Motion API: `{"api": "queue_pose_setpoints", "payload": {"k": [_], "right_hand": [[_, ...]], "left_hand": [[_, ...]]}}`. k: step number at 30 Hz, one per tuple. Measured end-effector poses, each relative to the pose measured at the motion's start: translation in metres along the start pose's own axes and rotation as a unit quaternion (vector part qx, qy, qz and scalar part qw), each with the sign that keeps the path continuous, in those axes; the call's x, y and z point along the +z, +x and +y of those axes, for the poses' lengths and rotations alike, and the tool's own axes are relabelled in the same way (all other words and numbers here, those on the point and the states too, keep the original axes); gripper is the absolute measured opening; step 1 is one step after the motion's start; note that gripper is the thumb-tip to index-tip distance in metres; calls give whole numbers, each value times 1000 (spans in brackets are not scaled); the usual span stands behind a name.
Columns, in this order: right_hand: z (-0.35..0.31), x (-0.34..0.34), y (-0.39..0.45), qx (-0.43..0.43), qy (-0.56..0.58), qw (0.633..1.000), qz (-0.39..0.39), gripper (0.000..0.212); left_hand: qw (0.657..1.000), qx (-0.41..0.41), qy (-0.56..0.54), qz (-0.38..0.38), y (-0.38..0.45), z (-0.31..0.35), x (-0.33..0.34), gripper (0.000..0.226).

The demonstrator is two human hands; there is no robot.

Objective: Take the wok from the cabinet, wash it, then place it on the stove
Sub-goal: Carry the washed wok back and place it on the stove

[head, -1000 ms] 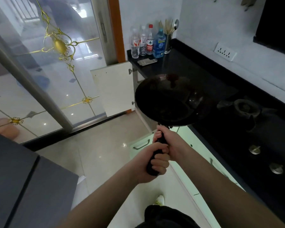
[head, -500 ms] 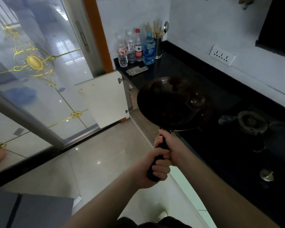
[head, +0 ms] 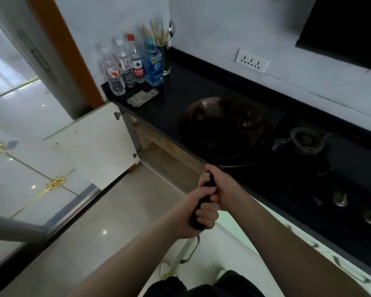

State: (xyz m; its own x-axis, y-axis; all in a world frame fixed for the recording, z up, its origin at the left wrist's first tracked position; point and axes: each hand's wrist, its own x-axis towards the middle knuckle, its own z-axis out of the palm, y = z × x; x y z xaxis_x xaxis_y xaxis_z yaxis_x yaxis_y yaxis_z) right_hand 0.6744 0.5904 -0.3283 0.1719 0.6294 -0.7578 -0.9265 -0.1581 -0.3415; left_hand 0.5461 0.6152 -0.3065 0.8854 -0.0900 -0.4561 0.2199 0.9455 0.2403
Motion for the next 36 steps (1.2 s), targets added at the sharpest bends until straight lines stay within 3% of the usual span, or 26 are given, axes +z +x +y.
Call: {"api": "queue_pose_setpoints", "payload": {"k": [9,13,19,26,36], "right_hand": [[-8,9,-5,-37,29,999,7,42],[-24,10,5,-61,-21,998,17,47],[-58,10,35,-21,69,997,9,40],[-97,3,57,-32,45,998,16,42],[-139,-2,92,-37,65,997,17,39]], "left_hand": [[998,-52,23,-11,13,23,-8,25],[997,-71,23,-14,31,38,-9,23],[996,-83,40,5,68,70,-8,24],[995,-91,27,-15,111,92,-7,22],[993,-85,73,22,153,123,-5,21]]}}
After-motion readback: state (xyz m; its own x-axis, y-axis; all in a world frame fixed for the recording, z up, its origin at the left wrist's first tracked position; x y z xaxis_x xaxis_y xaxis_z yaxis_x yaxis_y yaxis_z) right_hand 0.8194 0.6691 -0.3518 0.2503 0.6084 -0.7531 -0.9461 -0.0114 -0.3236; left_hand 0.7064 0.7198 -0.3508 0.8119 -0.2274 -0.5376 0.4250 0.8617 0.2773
